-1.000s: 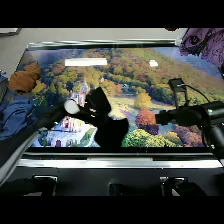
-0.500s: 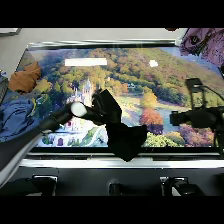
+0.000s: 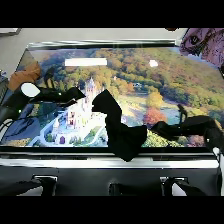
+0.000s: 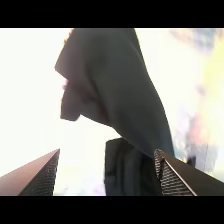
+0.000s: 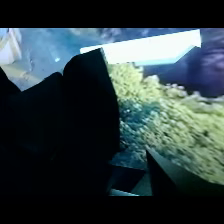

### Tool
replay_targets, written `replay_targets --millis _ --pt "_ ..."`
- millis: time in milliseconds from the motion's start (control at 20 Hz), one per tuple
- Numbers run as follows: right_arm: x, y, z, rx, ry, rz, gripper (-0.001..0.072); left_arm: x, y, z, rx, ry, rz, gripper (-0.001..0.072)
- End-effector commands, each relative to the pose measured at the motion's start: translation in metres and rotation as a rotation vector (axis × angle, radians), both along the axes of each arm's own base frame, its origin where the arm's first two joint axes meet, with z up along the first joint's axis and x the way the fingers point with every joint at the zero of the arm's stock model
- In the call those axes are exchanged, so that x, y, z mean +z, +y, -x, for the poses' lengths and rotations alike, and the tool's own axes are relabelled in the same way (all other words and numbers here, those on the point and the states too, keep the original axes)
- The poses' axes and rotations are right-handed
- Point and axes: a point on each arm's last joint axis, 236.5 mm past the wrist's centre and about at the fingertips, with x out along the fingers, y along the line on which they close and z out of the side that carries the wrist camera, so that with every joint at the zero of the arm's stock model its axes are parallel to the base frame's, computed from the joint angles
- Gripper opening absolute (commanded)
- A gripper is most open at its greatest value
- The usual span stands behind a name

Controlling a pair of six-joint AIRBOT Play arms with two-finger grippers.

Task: Fold the clothes and pants, and hang the long-sleeved shirts on hangers.

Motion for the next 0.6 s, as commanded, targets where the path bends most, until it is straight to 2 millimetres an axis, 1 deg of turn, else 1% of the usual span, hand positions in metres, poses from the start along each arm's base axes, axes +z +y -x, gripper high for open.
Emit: replay_targets --millis 0,50,200,250,300,400,450,550 --pt "-0.025 0.030 0.005 0.057 0.034 -0.061 0.0565 0.002 0.022 -0.007 0.044 -0.004 -0.004 0.0678" --pt "-0.031 0.035 0.007 0.072 0.044 -0.057 0.0537 0.002 0.022 -0.007 0.044 -0.004 -0.003 0.0679" --pt "-0.047 0.042 0.007 0.077 0.071 -0.050 0.0527 0.002 0.022 -0.008 0.045 -0.006 -0.003 0.0678" --pt "-0.051 0.043 0.005 0.070 0.073 -0.045 0.0492 0.002 0.021 -0.008 0.045 -0.006 -0.003 0.0679" --pt "-0.055 0.043 0.003 0.061 0.073 -0.046 0.0399 0.001 0.022 -0.008 0.045 -0.004 -0.003 0.0680" --pt "-0.055 0.041 -0.003 0.061 0.046 -0.035 0.0049 -0.004 0.024 -0.009 0.058 0.013 0.000 0.0680" --pt "-0.052 0.041 -0.006 0.063 0.028 -0.031 0.0029 -0.011 0.023 -0.009 0.058 0.031 0.000 0.0680" --pt "-0.041 0.040 -0.011 0.065 -0.007 -0.026 0.0028 -0.035 0.020 -0.012 0.059 0.088 0.010 0.0680"
